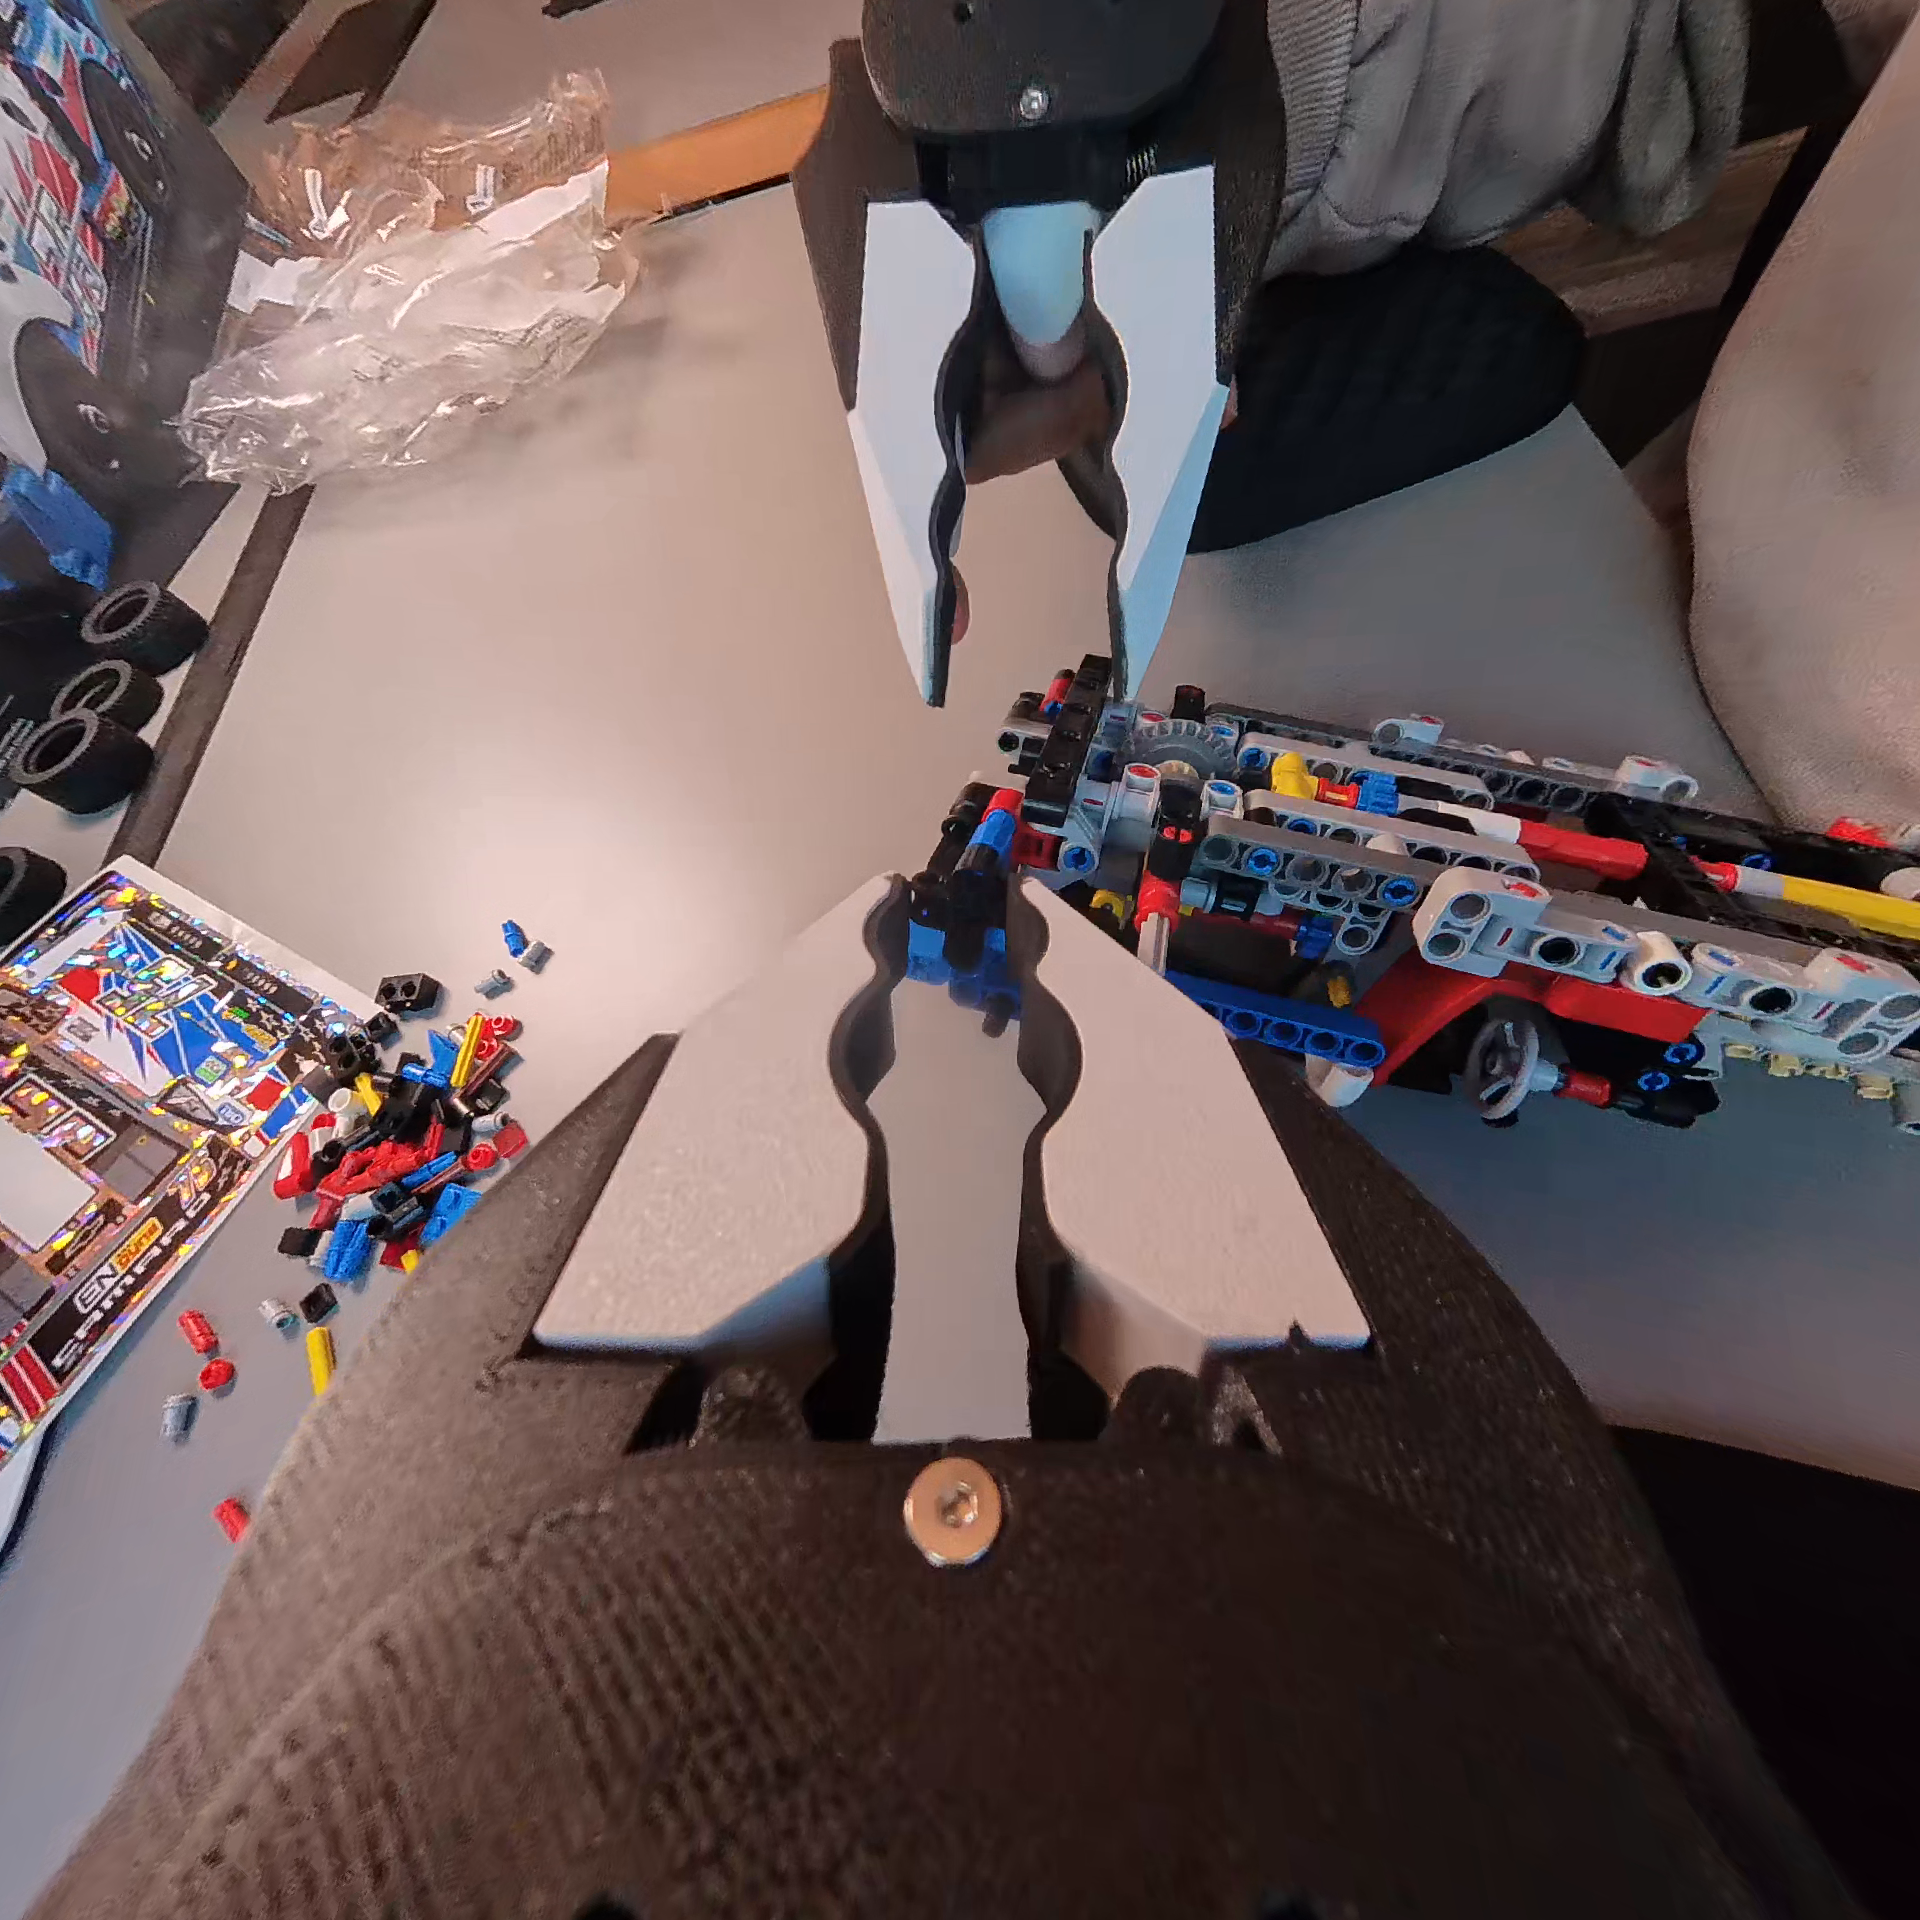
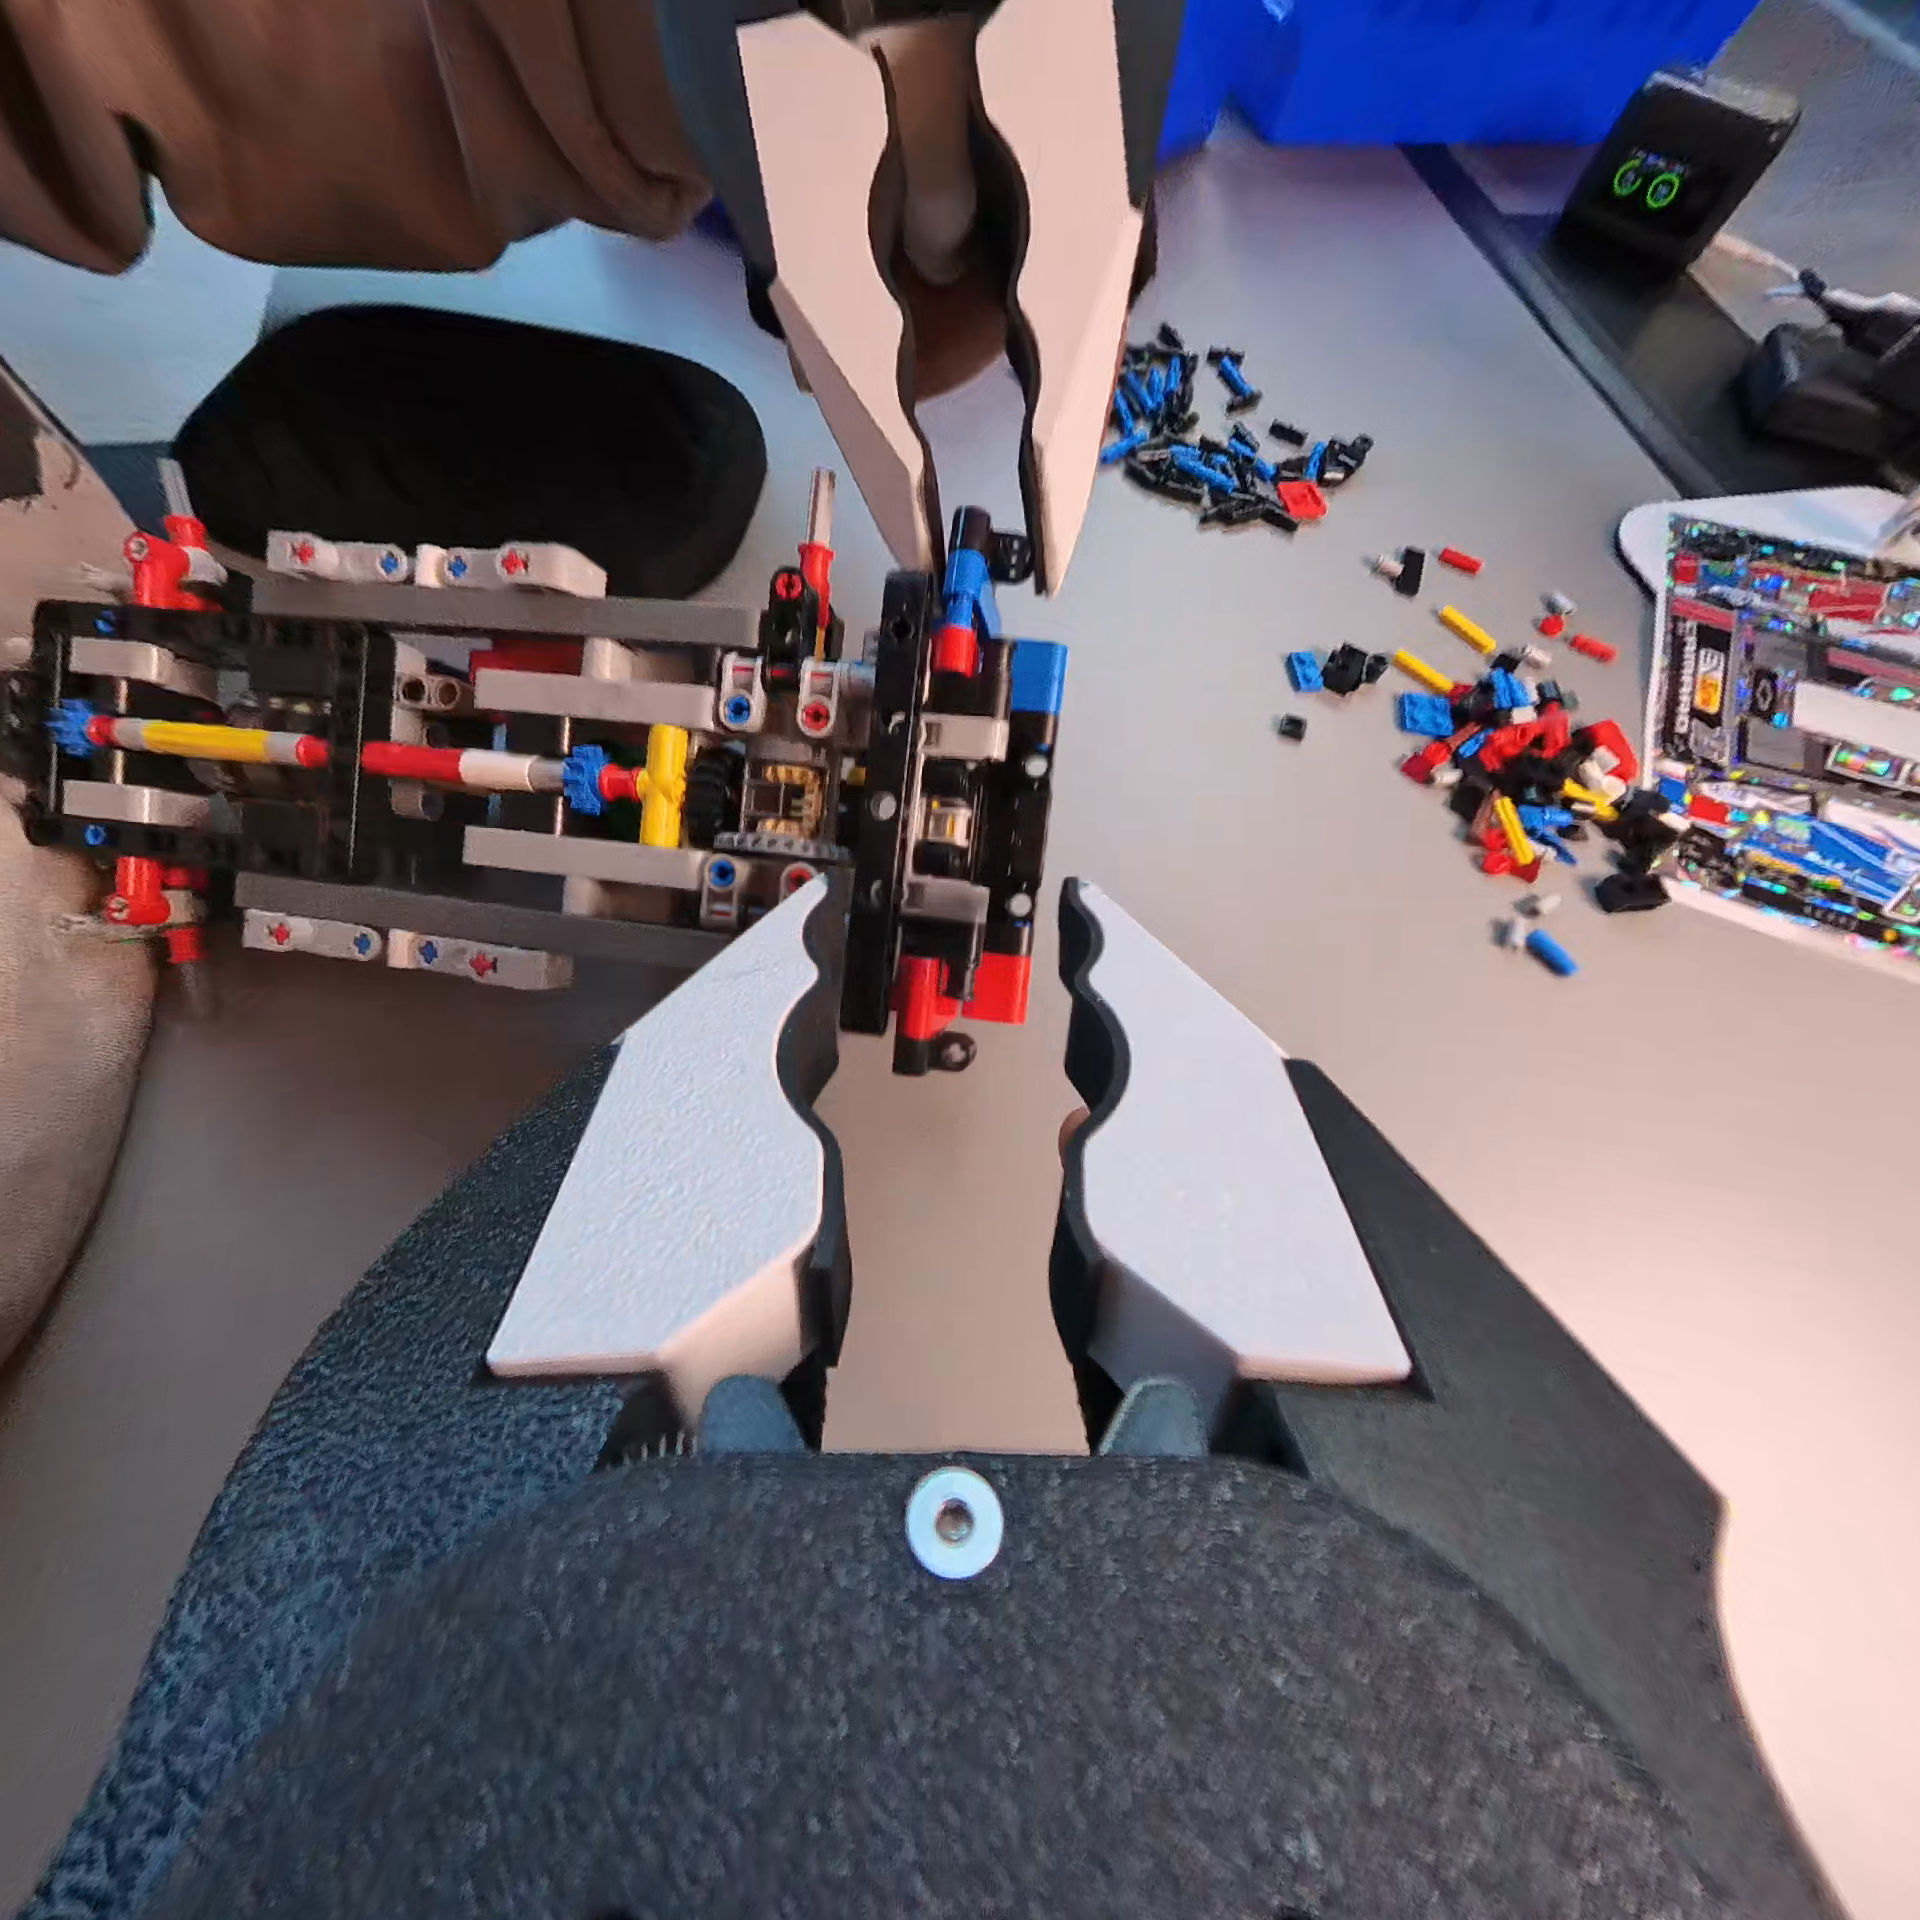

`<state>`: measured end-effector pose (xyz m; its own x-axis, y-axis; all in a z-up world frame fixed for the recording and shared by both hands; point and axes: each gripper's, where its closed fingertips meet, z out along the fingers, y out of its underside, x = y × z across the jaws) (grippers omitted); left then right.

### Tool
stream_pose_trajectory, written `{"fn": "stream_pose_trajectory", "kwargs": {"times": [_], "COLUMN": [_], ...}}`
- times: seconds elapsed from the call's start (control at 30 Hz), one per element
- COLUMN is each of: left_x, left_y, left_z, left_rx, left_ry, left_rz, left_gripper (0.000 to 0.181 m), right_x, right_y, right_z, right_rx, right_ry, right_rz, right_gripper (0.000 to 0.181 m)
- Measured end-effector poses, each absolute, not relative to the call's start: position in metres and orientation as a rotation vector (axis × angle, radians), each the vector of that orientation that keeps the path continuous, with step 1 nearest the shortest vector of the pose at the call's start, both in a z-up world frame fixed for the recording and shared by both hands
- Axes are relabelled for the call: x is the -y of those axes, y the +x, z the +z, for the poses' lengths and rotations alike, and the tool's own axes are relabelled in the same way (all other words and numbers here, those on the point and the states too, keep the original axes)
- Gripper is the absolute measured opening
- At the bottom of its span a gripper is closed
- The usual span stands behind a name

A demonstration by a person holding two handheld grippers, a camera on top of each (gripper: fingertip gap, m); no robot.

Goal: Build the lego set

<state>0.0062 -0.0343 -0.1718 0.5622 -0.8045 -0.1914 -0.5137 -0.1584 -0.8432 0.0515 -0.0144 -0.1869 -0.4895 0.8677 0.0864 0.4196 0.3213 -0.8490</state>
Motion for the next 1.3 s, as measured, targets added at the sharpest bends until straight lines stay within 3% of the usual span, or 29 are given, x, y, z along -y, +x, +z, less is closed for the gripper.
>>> {"fn": "stream_pose_trajectory", "kwargs": {"times": [0.37, 1.3], "left_x": [0.040, 0.055], "left_y": [0.004, -0.011], "left_z": [-0.171, -0.158], "left_rx": [-1.225, -1.375], "left_ry": [-1.649, -1.701], "left_rz": [-0.346, -0.283], "left_gripper": [0.015, 0.007], "right_x": [0.037, 0.046], "right_y": [0.041, 0.014], "right_z": [-0.181, -0.178], "right_rx": [1.863, 1.902], "right_ry": [-1.046, -0.915], "right_rz": [1.087, 1.186], "right_gripper": [0.007, 0.006]}}
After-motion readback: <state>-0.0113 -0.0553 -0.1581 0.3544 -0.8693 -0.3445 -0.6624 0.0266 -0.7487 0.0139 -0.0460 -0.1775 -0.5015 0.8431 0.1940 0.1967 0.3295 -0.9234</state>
